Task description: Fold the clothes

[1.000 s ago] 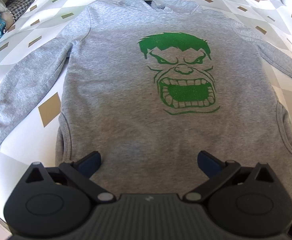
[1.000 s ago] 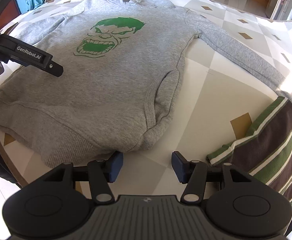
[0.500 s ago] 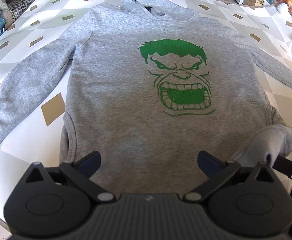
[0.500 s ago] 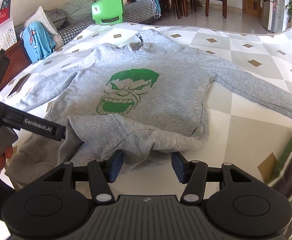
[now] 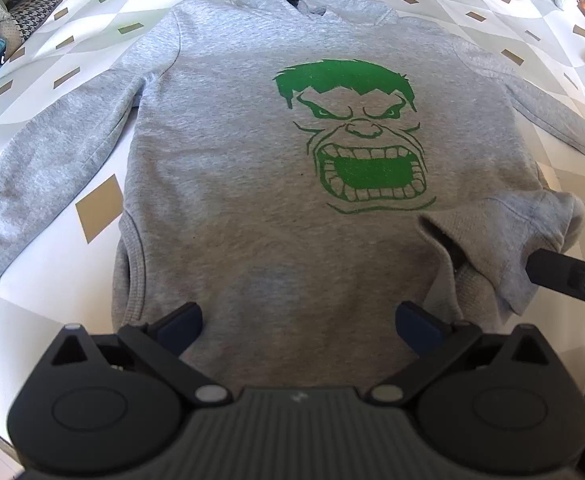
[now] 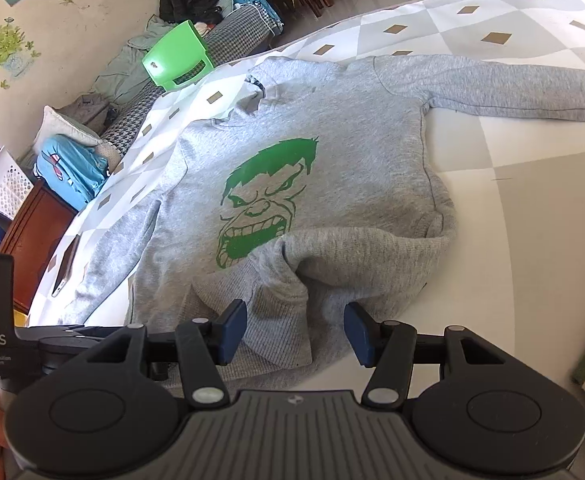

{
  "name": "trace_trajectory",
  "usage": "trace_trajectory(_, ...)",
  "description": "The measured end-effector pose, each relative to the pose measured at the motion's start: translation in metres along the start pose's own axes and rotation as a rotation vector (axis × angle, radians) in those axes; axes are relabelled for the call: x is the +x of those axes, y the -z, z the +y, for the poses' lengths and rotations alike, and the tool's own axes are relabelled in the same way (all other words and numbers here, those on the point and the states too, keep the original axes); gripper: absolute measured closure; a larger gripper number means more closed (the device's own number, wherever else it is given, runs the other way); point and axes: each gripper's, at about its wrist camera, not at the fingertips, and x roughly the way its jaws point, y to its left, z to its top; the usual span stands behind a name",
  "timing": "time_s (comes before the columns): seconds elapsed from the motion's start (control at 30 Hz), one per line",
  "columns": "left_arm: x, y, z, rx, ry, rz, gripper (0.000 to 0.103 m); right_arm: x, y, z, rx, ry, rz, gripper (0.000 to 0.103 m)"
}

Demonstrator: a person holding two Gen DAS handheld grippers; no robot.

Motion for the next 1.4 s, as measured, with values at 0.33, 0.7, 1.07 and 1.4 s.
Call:
trace_trajectory(0.33,0.003,0.005,-0.005,0.025,-0.010,0.010,0.000,0.014,0.004,0.003,0.011,-0.015,0.022,0.051)
trace_trajectory(0.7,-0.003,0.005,-0.001,0.001,0.016,0.000,0.000,-0.013,0.007,0.009,-0.026,-0.041,0.000,0.093)
trace_trajectory(1.07,-0.006,-0.001,-0.022,0.028,0.035,-0.009,0.000,-0.098,0.040,0.006,-0.111,0.132,0.023,0.094)
trace_trajectory(1.4,-0.006,0.011,-0.055,0.183,0.063,-0.010,0.000,-0.117,0.049,-0.008,-0.055,0.312,-0.041,0.075)
